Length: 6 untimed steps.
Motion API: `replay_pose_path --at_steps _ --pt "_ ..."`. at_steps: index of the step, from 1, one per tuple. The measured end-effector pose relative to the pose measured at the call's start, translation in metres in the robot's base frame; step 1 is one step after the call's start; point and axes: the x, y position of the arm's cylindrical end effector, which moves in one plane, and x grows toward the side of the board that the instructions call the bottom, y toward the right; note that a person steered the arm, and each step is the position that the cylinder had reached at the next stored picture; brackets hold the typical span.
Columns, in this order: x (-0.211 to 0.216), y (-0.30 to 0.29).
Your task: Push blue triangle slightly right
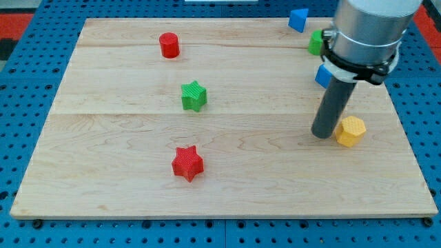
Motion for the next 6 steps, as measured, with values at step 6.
replay_pose_path --at_steps 6 --pt "-0.031 -0.097"
